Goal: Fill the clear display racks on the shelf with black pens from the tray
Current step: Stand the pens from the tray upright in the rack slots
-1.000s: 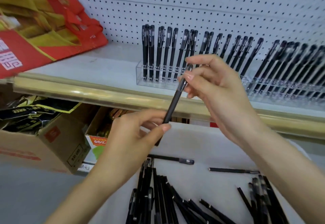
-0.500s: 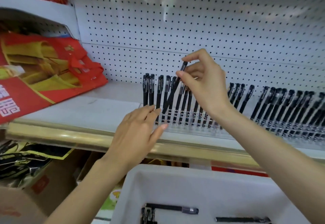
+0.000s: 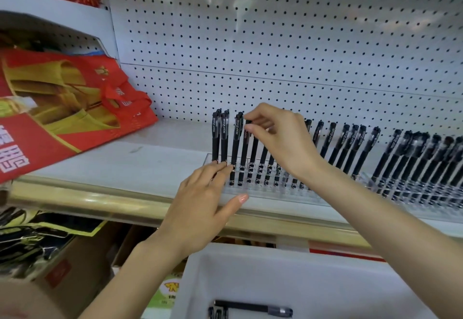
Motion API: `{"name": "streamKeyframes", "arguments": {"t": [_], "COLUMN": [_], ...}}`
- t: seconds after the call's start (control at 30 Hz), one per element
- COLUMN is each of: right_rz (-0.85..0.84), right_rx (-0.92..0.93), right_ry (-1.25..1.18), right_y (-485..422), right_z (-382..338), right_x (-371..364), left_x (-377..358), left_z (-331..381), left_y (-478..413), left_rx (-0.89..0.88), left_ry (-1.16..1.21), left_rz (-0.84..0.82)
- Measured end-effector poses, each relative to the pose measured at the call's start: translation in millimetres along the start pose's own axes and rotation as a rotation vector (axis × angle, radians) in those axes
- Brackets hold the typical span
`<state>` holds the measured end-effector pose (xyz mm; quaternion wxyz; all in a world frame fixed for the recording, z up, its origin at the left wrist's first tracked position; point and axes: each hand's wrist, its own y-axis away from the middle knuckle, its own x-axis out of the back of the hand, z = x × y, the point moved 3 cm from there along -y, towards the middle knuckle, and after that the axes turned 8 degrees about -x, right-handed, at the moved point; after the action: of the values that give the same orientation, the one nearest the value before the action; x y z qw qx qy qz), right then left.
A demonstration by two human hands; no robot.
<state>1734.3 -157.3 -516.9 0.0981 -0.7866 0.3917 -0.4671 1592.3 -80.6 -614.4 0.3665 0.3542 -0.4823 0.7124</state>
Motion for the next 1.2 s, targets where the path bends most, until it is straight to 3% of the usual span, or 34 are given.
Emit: {"name": "streamKeyframes", "arguments": {"t": [0.3, 0.53, 0.73, 0.9, 1.07, 1.2], "right_rz": [0.048, -0.075, -0.141, -0.340, -0.710, -0.927], "right_rx": [-0.028, -0.053, -0.027, -0.050, -0.182, -0.258], "right_ry": [0.054, 0.128, 0.128, 0.028, 0.008, 0.052], "right_y": [-5, -4, 24, 111, 207, 250], "right_z": [5, 3, -6, 8, 48, 64], "right_x": [1, 9, 28, 9, -48, -81], "left_x": [-3, 18, 25, 9, -21, -35], "left_z": [-1, 3, 19, 42, 45, 46], "left_y": [0, -8, 18, 69, 122, 143], "left_rx": [-0.003, 0.009, -0.006, 0.003, 0.261, 0.358], "left_ry": [0.005, -0.016, -0.001, 0.065, 0.280, 0.262], "left_rz": [-0.042, -0.145, -0.138, -0.177, -0.095, -0.100]}}
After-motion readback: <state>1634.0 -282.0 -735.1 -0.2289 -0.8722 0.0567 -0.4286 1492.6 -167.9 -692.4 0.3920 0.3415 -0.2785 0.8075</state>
